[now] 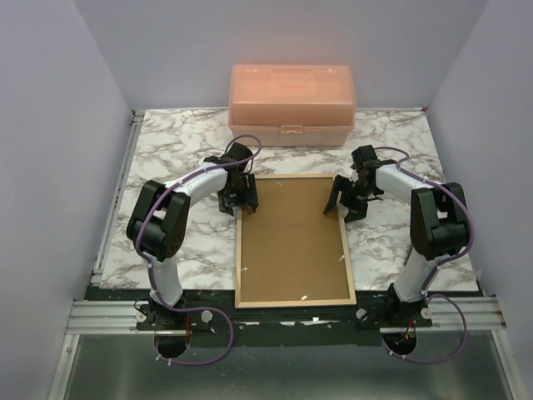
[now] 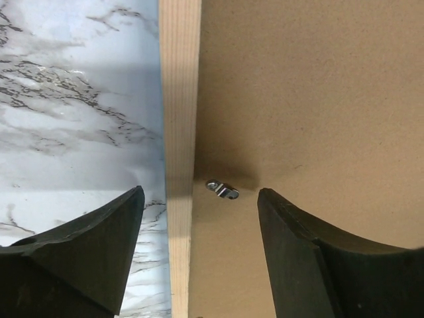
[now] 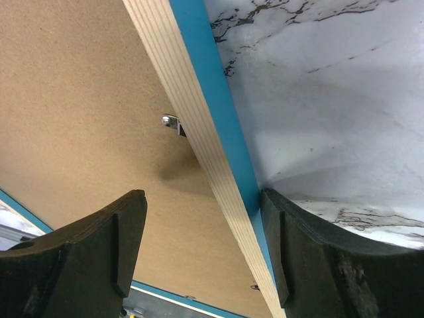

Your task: Put the photo into the frame

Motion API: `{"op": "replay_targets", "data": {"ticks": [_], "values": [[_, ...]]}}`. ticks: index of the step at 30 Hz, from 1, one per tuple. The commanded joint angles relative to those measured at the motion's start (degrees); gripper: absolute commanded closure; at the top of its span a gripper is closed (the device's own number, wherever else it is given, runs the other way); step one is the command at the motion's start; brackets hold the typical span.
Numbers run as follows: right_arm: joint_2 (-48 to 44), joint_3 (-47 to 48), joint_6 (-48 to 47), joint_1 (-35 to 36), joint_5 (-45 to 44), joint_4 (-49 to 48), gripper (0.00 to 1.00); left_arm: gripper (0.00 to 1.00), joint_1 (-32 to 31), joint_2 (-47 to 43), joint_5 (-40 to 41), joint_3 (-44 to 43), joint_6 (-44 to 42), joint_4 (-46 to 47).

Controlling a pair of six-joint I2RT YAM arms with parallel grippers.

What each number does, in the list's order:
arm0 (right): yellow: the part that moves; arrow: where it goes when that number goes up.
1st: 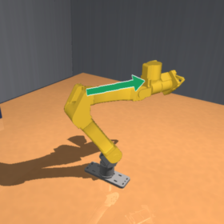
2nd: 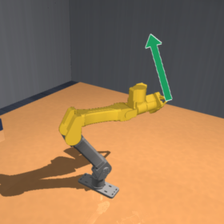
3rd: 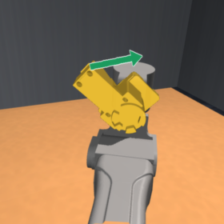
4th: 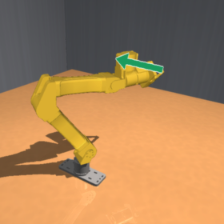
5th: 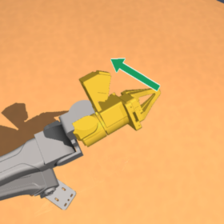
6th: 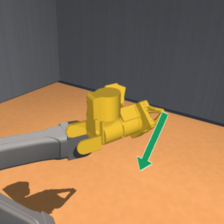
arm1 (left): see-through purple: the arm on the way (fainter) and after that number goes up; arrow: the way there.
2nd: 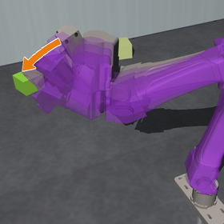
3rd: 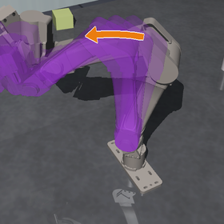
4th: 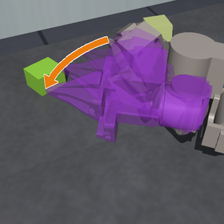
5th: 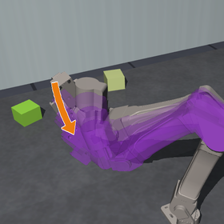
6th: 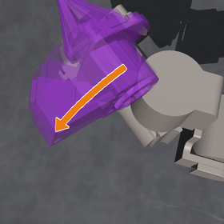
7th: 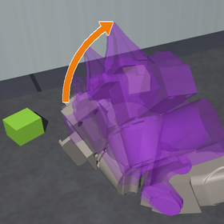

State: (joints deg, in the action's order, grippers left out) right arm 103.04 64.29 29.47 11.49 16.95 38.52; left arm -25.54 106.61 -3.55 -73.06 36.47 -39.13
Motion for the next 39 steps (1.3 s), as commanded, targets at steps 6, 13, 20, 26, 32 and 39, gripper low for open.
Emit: {"op": "replay_targets", "data": {"ticks": [6,13,20,26,32,39], "values": [[1.97,-2.94,-0.5,0.33,2.25,-1.25,0.24,0.53,-1.96,2.65,3.11,-0.73,0.73,-1.71],[2.34,-3.37,-0.65,0.29,2.68,-1.61,0.24,0.82,-1.97,4.18,4.67,-0.82,0.68,-1.91],[2.69,-3.56,-0.64,0.29,3.09,-2.03,0.24,1.0,-1.87,2.31,6.83,1.19,-1.03,-2.76],[2.69,-3.21,-0.71,0.27,3.38,-1.87,0.24,1.0,-1.79,0.39,9.37,2.12,-1.75,-4.23],[2.6,-3.12,-0.65,0.29,3.44,-1.87,0.24,1.0,-1.67,-2.95,12.17,2.22,-2.36,-6.08],[2.36,-3.29,-0.6,0.29,3.63,-2.05,0.24,1.0,-1.62,-2.94,10.63,2.4,-2.71,-4.77]]}}
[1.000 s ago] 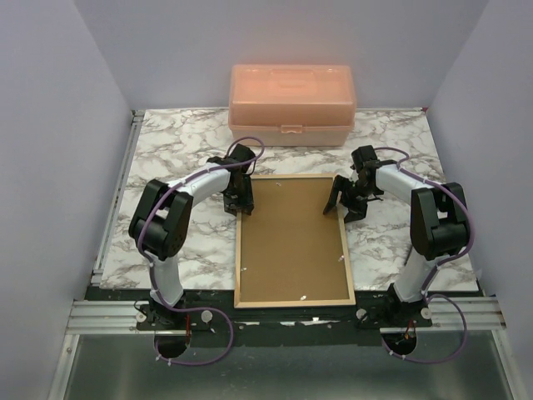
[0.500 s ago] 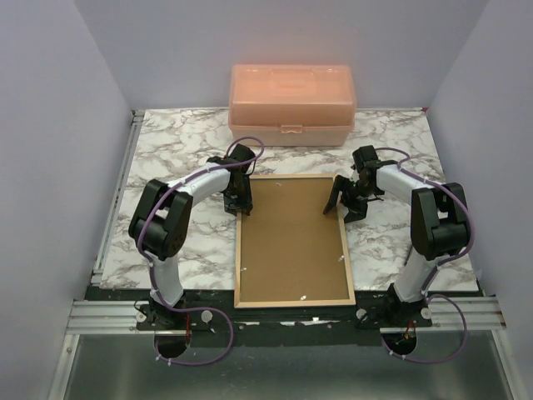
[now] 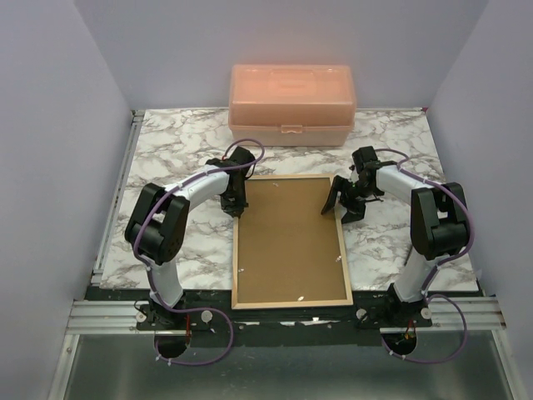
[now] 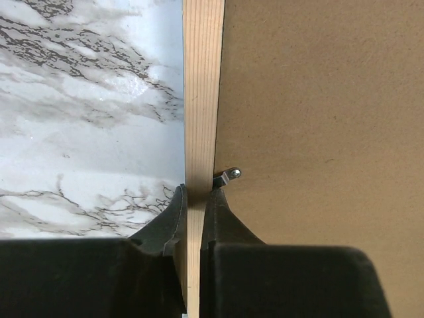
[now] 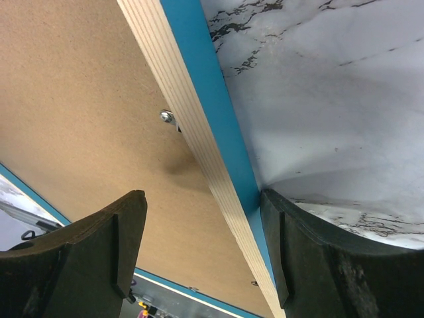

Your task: Put the photo into the frame

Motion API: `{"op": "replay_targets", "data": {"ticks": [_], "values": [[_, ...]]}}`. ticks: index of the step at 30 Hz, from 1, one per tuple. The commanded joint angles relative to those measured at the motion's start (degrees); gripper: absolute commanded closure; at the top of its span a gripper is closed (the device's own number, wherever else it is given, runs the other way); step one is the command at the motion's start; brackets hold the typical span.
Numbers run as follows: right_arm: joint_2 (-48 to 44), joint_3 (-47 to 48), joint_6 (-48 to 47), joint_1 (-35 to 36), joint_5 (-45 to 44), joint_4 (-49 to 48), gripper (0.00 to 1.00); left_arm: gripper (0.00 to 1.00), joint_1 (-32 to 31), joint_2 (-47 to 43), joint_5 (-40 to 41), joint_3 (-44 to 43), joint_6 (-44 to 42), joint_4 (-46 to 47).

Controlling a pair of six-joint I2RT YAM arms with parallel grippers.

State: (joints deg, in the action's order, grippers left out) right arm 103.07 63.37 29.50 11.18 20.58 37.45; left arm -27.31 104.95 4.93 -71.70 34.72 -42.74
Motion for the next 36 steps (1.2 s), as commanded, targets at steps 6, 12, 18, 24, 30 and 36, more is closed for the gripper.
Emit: {"op": "replay_targets", "data": {"ticks": [6,12,18,24,30,36], "values": [[1.75,-2.88,-0.46,0.63,0.0,-0.81,0.24,0.99,0.16,-3.09,-1.42,1.74,-1.5,1.25],[-1.3,-3.16,-1.02,0.62,-1.96,1.35,0.23,0.4,0.49,-7.13,-6.7,3.56,-0.89,1.64],[-5.03,-4.67,-2.08,0.64,-5.47,3.73,0.14,0.19,0.58,-10.35,-9.41,7.54,0.08,1.67],[-6.13,-7.4,-1.43,1.4,-1.96,2.07,0.13,0.17,0.59,-11.8,-13.45,15.87,1.84,5.54],[-2.95,-4.31,0.2,4.97,-0.63,0.61,0.12,0.21,-0.18,-15.72,-22.16,24.34,4.72,12.17],[4.47,7.71,1.24,6.4,0.14,1.77,0.12,0.23,-3.17,-20.34,-24.27,27.42,7.38,12.77]]}}
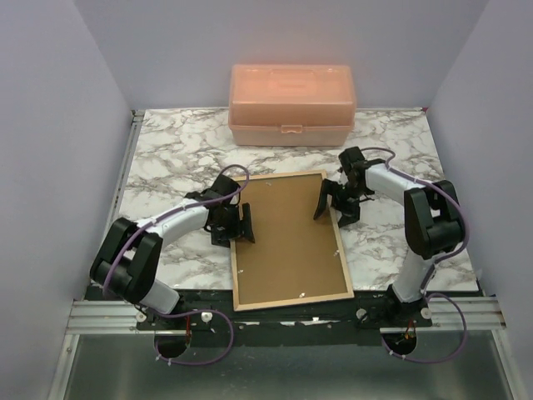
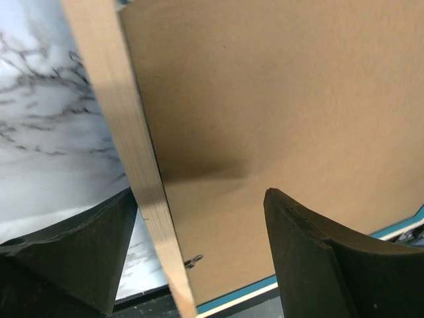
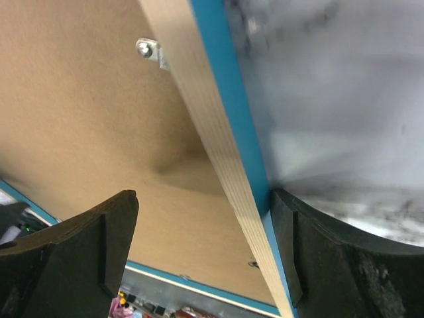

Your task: Put the photo into the frame

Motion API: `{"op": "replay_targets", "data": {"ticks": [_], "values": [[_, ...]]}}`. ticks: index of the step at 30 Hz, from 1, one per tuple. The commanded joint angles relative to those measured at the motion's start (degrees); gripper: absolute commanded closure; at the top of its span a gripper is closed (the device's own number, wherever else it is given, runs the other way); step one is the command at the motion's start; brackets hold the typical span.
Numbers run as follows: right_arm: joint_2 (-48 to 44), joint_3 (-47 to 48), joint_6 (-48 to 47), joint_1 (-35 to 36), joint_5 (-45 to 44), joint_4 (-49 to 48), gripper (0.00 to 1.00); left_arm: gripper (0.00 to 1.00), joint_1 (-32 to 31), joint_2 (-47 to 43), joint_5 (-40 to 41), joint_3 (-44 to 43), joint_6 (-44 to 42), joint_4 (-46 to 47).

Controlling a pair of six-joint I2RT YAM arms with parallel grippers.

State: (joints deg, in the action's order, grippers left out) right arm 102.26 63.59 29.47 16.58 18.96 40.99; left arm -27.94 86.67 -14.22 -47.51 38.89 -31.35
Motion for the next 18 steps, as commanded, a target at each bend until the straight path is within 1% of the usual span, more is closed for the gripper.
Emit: {"op": "replay_targets", "data": {"ticks": [1,5,10,14,18], "values": [[6.56,10.33,1.5,1.38,2.04,-1.49,0.13,0.23,-3.36,-2.77,-5.17,3.61,3.82,1.37],[13.52,21.93,2.13,4.78,2.8,1.16,0.13,0.24,-6.39,-5.16,-5.62,5.19,6.9,2.18],[21.44,33.97,3.01,10.38,1.42,4.12,0.13,0.24,-10.02,-7.2,-8.46,7.35,12.47,6.53],[24.29,39.0,3.32,11.98,-1.63,5.95,0.12,0.24,-13.68,-6.9,-9.57,6.15,15.18,7.91],[23.51,40.99,2.72,11.94,-8.27,8.57,0.11,0.23,-16.61,-5.84,-9.83,3.98,15.68,7.63]]}}
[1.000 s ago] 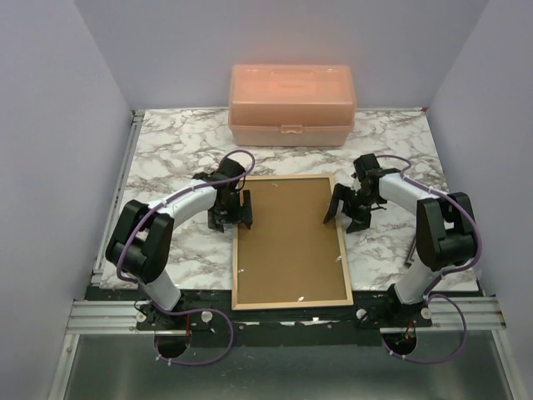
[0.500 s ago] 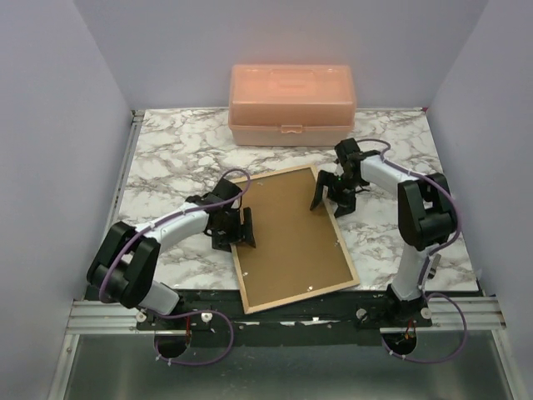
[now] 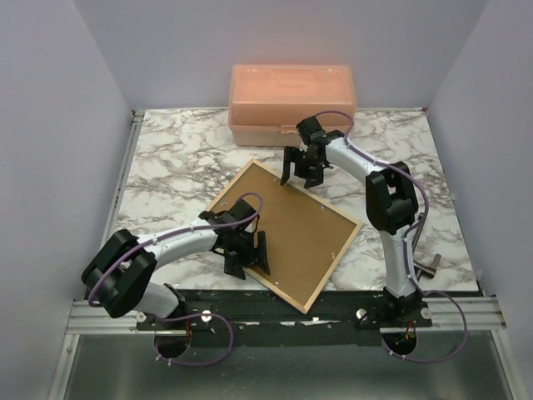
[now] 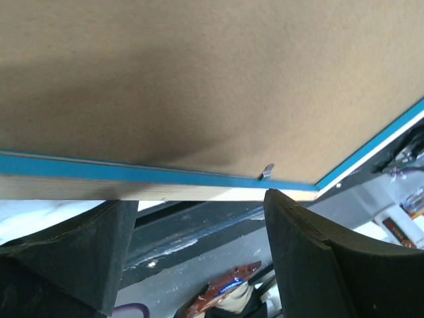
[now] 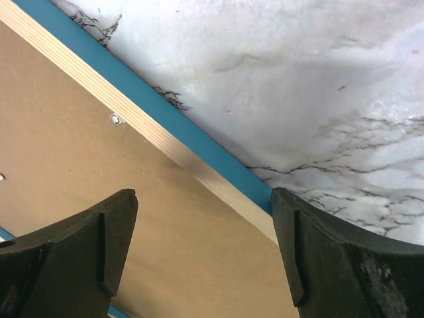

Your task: Put the photo into the frame

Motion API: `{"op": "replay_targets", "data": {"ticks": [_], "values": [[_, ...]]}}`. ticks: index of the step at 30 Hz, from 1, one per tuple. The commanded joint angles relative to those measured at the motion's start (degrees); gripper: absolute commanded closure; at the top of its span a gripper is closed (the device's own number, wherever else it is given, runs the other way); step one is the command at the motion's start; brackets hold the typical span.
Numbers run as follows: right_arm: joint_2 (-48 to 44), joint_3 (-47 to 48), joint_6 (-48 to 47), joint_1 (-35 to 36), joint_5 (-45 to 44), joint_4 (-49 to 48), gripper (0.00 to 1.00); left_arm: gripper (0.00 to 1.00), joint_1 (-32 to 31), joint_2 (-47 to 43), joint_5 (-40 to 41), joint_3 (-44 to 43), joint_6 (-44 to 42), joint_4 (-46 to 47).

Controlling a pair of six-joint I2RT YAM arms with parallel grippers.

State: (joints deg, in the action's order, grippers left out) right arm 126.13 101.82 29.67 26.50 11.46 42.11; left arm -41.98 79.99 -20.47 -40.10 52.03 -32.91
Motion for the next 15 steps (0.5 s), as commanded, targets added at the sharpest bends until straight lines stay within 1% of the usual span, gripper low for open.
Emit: {"op": "replay_targets", "data": {"ticks": [1,5,9,10,15], "values": [[-0.71,3.22,2.5,2.02,-3.34,8.66,0.1,0.22,-2.95,1.05,-3.92,-3.58,2.55,9.2],[-3.96,2.14,2.51,2.06,-9.94,10.92,0.05,0.19,-3.29,0.07,-5.52,-2.36,2.97,9.55],[-9.39,-2.96,3.43,1.83,-11.28,10.11,0.03,0.14,-3.29,-3.41,-6.49,-0.17,3.16,9.46],[-10.77,-4.68,3.74,1.8,-12.92,9.86,0.02,0.13,-3.34,-4.77,-6.62,0.26,3.04,9.48],[-20.01,-16.19,5.04,1.27,-14.53,9.12,0.03,0.07,-3.3,-11.87,-5.85,1.44,1.78,8.46]]}}
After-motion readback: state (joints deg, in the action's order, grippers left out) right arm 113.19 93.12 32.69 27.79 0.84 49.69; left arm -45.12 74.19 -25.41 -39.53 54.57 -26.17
